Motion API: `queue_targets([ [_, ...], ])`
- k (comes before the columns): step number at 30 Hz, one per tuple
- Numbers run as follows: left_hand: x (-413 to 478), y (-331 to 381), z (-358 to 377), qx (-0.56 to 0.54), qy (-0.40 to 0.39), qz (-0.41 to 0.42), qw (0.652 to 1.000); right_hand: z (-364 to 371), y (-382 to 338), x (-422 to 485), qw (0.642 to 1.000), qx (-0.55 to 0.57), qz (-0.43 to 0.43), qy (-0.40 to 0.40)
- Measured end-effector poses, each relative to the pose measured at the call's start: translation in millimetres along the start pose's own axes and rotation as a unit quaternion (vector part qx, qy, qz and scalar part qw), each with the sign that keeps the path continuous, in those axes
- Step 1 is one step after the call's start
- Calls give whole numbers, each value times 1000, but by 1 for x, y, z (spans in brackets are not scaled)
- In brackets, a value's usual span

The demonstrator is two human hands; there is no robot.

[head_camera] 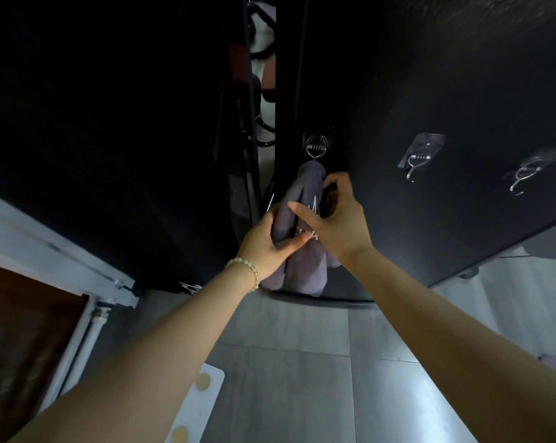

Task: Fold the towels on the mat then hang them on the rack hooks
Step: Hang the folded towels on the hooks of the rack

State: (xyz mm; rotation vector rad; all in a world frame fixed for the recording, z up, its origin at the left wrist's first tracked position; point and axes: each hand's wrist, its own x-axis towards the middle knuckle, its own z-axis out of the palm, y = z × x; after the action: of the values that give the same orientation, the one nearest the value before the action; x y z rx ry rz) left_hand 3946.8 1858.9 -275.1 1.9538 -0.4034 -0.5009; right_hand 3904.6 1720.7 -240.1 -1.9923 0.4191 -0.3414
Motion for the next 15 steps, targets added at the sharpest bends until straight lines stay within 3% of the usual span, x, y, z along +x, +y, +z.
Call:
queue_targets([
  [5, -6, -9, -1, -12, 23, -5, 1000, 5, 2, -6, 1000, 14, 16, 3],
  [8, -24, -17, -4, 11, 76, 39, 996, -3, 6, -17, 999, 28, 26, -22],
  [12, -49, -22, -2, 96, 151, 159, 971, -33, 17, -52, 995, -94, 28, -22],
  [15, -61, -12, 15, 147, 142, 242, 949, -67, 35, -87, 979, -200, 35, 7],
])
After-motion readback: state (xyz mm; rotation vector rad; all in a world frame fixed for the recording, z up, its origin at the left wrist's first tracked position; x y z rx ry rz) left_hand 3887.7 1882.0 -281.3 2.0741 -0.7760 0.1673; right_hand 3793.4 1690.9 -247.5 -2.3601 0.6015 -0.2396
